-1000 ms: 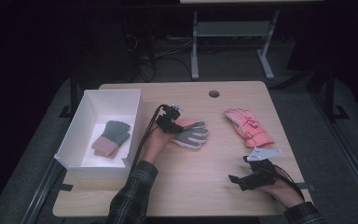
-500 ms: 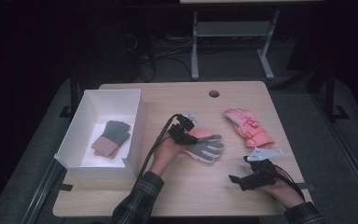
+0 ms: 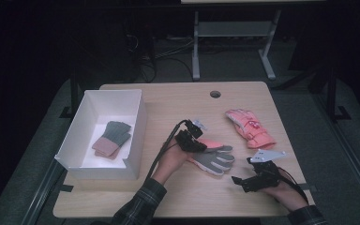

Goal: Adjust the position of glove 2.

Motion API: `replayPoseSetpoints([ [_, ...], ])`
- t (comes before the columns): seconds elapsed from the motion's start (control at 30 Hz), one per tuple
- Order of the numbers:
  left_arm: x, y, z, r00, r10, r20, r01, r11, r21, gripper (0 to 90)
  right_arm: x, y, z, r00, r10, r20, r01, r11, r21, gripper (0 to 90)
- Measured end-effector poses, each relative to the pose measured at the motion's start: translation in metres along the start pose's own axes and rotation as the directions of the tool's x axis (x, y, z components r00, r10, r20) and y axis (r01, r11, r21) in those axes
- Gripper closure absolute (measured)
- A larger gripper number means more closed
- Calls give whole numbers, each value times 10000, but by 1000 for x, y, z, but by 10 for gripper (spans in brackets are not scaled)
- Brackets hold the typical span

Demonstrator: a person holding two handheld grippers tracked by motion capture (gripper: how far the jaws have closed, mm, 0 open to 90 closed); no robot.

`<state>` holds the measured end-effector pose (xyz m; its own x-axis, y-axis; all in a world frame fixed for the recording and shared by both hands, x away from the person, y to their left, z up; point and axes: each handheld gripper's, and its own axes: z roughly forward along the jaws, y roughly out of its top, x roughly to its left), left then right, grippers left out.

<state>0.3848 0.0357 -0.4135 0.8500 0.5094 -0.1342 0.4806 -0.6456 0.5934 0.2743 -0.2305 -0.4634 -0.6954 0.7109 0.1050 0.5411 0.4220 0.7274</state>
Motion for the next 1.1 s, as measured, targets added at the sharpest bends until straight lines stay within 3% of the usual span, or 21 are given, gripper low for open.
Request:
replayPoseSetpoints([
  [0.1, 17, 7, -5, 9987, -223, -455, 217, 9997, -149, 897, 0, -1, 0, 9999, 94, -70, -94, 9999, 78, 28],
  [0.23, 46, 12, 3, 9937, -422, -1037, 437, 9990, 126, 897, 0, -2, -1, 9999, 71, -122, -71, 10000, 18, 28],
  [0.3, 57, 12, 10, 9917, -672, -1094, 730, 9961, 494, 897, 0, -3, -2, 9999, 14, -101, -14, 10000, 28, 28],
  [0.4, 65, 8, 20, 9887, -703, -1320, 849, 9905, 1080, 897, 1, -4, -4, 9999, 35, -124, -35, 10000, -6, 28],
  [0.6, 59, -2, 14, 9902, -575, -1274, 752, 9875, 1386, 897, -1, -5, -7, 9999, 103, -28, -103, 9999, -85, 28],
  [0.73, 49, -16, 5, 9922, -714, -1026, 841, 9885, 1256, 897, 0, -6, -6, 9999, 122, 2, -122, 9999, -49, 28],
  [0.87, 39, -28, -1, 9945, -575, -874, 686, 9892, 1292, 897, 1, -7, -8, 9999, 128, 67, -128, 9999, -26, 28],
  [0.93, 36, -35, -6, 9968, -440, -666, 525, 9900, 1309, 897, 0, -7, -7, 9998, 152, 86, -152, 9999, -14, 28],
  [1.1, 25, -53, -15, 9972, -748, 33, 742, 9927, 954, 897, -1, -7, -6, 9997, 244, -23, -244, 9997, 96, 28],
])
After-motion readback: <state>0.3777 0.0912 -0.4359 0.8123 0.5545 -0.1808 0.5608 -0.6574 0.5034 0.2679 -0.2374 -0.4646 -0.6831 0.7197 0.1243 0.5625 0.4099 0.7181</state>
